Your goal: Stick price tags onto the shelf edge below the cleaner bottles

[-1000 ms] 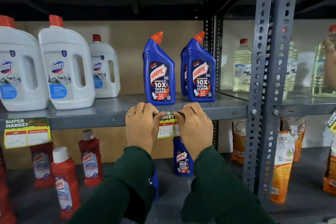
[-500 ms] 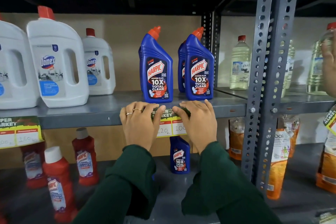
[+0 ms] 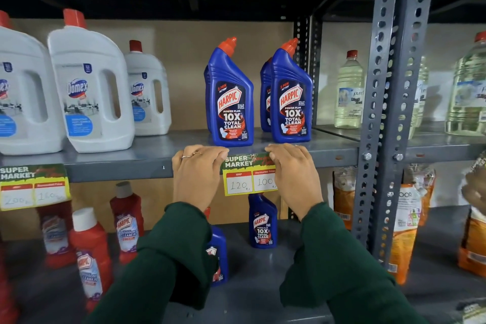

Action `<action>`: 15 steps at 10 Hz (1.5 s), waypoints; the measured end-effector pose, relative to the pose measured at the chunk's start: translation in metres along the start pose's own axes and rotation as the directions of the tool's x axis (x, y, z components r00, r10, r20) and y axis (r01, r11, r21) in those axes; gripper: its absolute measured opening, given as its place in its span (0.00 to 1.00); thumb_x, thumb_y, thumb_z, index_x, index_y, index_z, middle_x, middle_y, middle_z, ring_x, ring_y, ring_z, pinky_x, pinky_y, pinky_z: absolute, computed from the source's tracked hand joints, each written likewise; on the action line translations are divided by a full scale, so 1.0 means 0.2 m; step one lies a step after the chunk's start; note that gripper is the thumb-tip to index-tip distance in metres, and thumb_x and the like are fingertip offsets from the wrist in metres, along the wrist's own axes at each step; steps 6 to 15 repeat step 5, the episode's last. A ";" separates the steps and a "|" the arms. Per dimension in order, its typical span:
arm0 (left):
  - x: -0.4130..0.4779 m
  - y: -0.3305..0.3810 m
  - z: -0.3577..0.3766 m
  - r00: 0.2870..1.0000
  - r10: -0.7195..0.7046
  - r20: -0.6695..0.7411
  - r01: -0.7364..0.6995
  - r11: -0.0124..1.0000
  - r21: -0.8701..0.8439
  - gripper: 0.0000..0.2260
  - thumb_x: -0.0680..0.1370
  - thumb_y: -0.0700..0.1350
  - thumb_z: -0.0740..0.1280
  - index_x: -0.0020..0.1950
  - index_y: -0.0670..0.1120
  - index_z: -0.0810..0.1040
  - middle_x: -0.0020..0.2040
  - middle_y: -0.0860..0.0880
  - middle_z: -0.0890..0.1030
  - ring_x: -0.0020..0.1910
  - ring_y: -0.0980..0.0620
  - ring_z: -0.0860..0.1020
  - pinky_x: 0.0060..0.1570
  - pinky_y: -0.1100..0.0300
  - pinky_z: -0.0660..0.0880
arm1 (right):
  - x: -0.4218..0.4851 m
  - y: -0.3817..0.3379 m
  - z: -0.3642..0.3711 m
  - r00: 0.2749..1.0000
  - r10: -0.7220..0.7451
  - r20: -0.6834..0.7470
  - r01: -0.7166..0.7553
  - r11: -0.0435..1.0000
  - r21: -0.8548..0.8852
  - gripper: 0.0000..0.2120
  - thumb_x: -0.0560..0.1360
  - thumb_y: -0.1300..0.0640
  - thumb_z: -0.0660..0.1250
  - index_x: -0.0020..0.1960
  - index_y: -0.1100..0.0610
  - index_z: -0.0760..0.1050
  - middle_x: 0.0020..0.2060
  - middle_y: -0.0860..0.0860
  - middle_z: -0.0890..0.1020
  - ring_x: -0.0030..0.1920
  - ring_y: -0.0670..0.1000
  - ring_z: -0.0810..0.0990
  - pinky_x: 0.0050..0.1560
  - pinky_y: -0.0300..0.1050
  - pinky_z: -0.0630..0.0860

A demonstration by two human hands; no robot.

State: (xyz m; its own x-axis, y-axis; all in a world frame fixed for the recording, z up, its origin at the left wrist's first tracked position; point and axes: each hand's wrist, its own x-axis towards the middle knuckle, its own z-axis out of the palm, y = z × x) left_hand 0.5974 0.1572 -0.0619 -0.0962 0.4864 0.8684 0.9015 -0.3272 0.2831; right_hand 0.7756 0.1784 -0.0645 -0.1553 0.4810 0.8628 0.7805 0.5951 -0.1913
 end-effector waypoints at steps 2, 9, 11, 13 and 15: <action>-0.01 0.01 -0.02 1.000 -0.007 0.020 0.008 1.000 -0.024 0.09 0.79 0.44 0.59 0.53 0.47 0.78 0.46 0.47 0.83 0.56 0.48 0.71 0.55 0.56 0.55 | 0.00 0.00 -0.03 0.998 0.004 0.056 -0.003 1.000 -0.012 0.18 0.69 0.72 0.64 0.57 0.61 0.73 0.54 0.59 0.82 0.57 0.59 0.76 0.63 0.56 0.68; -0.01 0.01 -0.05 0.996 -0.024 0.080 0.029 0.998 -0.059 0.14 0.80 0.50 0.52 0.53 0.47 0.76 0.49 0.47 0.82 0.56 0.49 0.72 0.57 0.57 0.58 | -0.04 0.00 -0.10 0.993 0.120 0.023 -0.122 0.965 0.234 0.14 0.78 0.65 0.55 0.63 0.59 0.67 0.57 0.60 0.77 0.59 0.57 0.72 0.60 0.51 0.70; -0.01 0.01 -0.05 0.996 -0.024 0.080 0.029 0.998 -0.059 0.14 0.80 0.50 0.52 0.53 0.47 0.76 0.49 0.47 0.82 0.56 0.49 0.72 0.57 0.57 0.58 | -0.04 0.00 -0.10 0.993 0.120 0.023 -0.122 0.965 0.234 0.14 0.78 0.65 0.55 0.63 0.59 0.67 0.57 0.60 0.77 0.59 0.57 0.72 0.60 0.51 0.70; -0.01 0.01 -0.05 0.996 -0.024 0.080 0.029 0.998 -0.059 0.14 0.80 0.50 0.52 0.53 0.47 0.76 0.49 0.47 0.82 0.56 0.49 0.72 0.57 0.57 0.58 | -0.04 0.00 -0.10 0.993 0.120 0.023 -0.122 0.965 0.234 0.14 0.78 0.65 0.55 0.63 0.59 0.67 0.57 0.60 0.77 0.59 0.57 0.72 0.60 0.51 0.70; -0.01 0.01 -0.05 0.996 -0.024 0.080 0.029 0.998 -0.059 0.14 0.80 0.50 0.52 0.53 0.47 0.76 0.49 0.47 0.82 0.56 0.49 0.72 0.57 0.57 0.58 | -0.04 0.00 -0.10 0.993 0.120 0.023 -0.122 0.965 0.234 0.14 0.78 0.65 0.55 0.63 0.59 0.67 0.57 0.60 0.77 0.59 0.57 0.72 0.60 0.51 0.70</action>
